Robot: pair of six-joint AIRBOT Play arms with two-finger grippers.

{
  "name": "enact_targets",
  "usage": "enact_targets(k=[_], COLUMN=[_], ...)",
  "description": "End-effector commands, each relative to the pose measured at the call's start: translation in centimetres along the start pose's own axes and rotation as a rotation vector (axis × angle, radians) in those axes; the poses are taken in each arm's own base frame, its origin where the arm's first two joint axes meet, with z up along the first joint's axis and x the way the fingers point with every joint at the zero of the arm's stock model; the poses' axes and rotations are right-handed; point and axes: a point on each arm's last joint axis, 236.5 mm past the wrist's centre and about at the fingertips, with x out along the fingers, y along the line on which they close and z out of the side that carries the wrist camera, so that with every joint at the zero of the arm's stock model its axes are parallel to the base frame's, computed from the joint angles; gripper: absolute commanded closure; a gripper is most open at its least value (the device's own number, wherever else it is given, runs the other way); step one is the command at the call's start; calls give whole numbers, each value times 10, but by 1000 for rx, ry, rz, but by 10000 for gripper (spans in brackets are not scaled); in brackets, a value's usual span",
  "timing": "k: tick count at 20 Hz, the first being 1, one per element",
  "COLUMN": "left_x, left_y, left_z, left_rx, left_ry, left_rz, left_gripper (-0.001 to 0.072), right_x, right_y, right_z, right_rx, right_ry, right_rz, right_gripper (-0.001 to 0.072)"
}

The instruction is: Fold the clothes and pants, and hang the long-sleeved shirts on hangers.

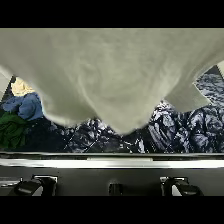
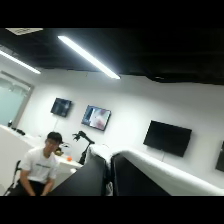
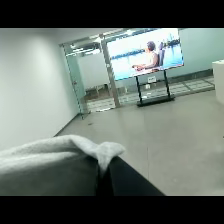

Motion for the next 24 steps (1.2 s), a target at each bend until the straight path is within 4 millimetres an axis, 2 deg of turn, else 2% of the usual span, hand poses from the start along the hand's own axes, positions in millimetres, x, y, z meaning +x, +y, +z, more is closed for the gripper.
enact_targets(k=[1,3,5,7,8,9,11,12,14,15,17,18,19,20,22,24], left_x=[20,40,48,37,27,16,-9,-23,-51,-64,-81,-84,-85,-85,-90,-101], left_y=[32,77,141,213,244,270,299,305,304,301,294,295,297,301,314,324], left_z=[-34,-96,-183,-269,-306,-343,-409,-439,-483,-500,-518,-517,-510,-499,-478,-465], left_rx=[93,44,-50,-111,-166,-234,-305,-359,-476,-532,-622,-656,-667,-671,-684,-698], left_ry=[78,216,385,531,589,643,781,856,981,1041,1114,1119,1116,1109,1094,1106], left_rz=[56,111,206,329,394,455,507,522,543,549,563,576,578,579,592,595], left_gripper=[685,685,686,686,685,685,684,684,684,684,684,684,684,684,684,684], right_x=[37,77,123,151,157,157,141,127,87,68,44,38,29,17,-29,-89], right_y=[-16,-42,-72,-94,-103,-107,-100,-93,-85,-79,-79,-86,-96,-109,-147,-177], right_z=[-50,-125,-219,-314,-365,-410,-492,-523,-572,-589,-604,-603,-597,-588,-566,-546], right_rx=[7,56,177,359,478,589,774,821,817,791,740,713,692,654,587,461], right_ry=[140,332,511,676,770,860,1068,1175,1402,1505,1617,1639,1665,1700,1849,2027], right_rz=[-14,-53,-98,-155,-198,-235,-268,-263,-250,-224,-175,-168,-164,-149,-237,-382], right_gripper=[669,669,669,668,668,668,668,667,667,667,660,549,275,55,39,39])
